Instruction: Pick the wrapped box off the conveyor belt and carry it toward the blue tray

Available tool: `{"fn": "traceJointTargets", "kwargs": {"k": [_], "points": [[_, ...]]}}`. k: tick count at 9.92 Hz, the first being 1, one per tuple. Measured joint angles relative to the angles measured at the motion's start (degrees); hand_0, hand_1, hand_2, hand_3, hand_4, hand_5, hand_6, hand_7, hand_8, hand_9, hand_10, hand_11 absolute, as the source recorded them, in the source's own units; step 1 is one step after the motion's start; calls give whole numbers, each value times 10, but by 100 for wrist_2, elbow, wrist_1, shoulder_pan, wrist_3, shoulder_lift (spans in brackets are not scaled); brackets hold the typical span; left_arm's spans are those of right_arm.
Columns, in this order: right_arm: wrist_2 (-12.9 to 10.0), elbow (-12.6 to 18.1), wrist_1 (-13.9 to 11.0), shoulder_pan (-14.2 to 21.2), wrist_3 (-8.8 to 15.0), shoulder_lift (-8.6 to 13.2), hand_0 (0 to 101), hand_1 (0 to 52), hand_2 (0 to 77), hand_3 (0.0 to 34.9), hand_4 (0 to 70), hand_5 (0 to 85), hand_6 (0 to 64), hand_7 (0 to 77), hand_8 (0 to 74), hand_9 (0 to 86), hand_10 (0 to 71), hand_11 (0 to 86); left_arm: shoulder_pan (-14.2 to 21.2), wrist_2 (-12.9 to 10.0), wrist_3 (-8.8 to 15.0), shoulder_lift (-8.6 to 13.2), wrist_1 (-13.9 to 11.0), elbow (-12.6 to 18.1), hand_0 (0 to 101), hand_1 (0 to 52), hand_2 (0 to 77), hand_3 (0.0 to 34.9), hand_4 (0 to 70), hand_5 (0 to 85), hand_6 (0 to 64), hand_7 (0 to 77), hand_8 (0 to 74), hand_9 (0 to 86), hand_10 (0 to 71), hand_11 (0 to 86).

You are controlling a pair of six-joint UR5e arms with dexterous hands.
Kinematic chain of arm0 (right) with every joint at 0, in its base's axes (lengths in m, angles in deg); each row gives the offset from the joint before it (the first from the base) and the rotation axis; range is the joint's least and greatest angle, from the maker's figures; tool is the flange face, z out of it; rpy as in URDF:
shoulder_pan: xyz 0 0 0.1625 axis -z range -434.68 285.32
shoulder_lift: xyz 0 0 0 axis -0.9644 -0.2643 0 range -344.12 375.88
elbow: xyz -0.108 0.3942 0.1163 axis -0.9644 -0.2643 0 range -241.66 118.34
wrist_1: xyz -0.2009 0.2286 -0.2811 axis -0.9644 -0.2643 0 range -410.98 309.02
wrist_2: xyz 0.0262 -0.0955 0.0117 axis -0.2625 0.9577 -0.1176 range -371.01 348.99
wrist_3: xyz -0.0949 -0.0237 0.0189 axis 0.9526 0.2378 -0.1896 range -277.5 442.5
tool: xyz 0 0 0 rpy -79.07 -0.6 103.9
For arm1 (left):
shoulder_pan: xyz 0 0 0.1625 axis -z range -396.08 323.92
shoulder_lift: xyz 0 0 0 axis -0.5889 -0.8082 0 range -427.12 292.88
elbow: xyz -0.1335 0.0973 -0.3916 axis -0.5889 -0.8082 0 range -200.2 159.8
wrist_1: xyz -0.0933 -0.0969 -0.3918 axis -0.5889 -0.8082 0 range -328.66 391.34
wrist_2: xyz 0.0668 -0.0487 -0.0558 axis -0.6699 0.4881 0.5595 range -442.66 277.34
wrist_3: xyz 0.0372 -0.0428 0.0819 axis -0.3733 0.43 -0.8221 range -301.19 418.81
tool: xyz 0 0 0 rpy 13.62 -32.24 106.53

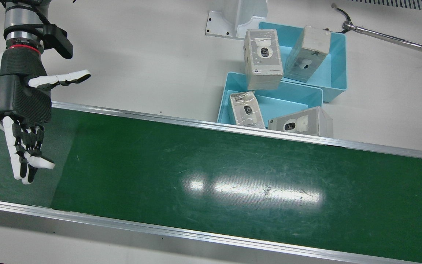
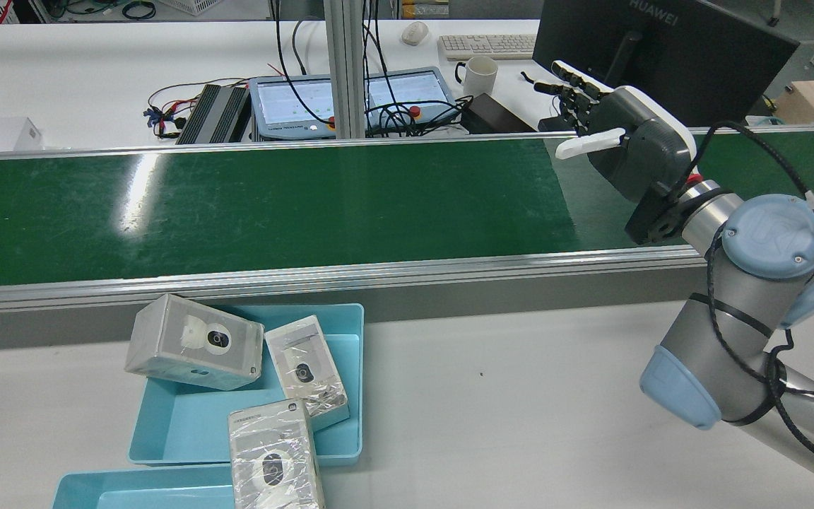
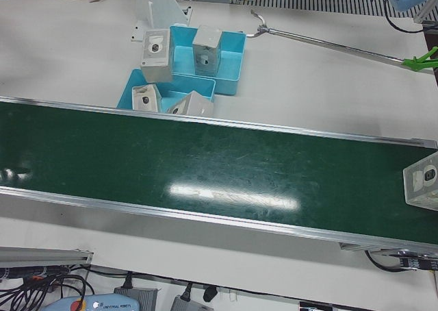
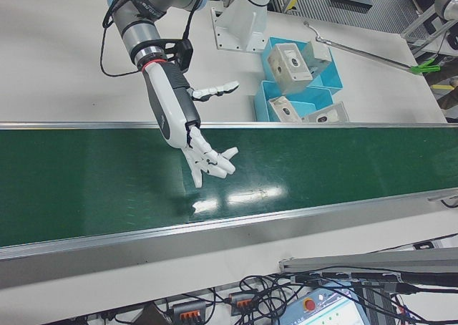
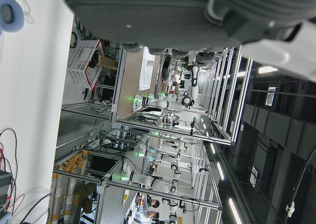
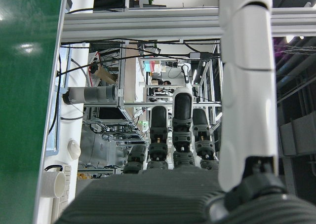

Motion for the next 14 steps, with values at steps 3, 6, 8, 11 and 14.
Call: {"fn": "traceJointTargets", "kwargs": {"k": [3,6,8,11,14], "points": [[67,-51,15,-31,-51,66,474,115,16,0,93,60,0,22,0,11,0,11,0,0,0,0,0,0,0,0,5,0,0,11,5,5,5,5,0,5],[74,-57,170,-72,-73,141,474,115,16,0,93,49,0,109,27,11,0,11,0,0,0,0,0,0,0,0,5,0,0,11,5,5,5,5,0,5],[70,-116,309,-98,-104,125,480,136,16,0,147,136,82,196,65,104,0,11,0,0,0,0,0,0,0,0,11,0,0,11,5,5,5,5,5,5],[61,-165,362,-103,-157,104,480,120,27,0,147,136,93,207,65,76,0,11,0,0,0,0,0,0,0,0,11,0,0,11,5,5,5,5,5,5],[57,-171,368,-100,-165,102,485,136,38,0,115,136,82,196,65,76,0,11,0,0,0,0,0,0,0,0,5,0,0,11,5,5,5,5,0,5]]}}
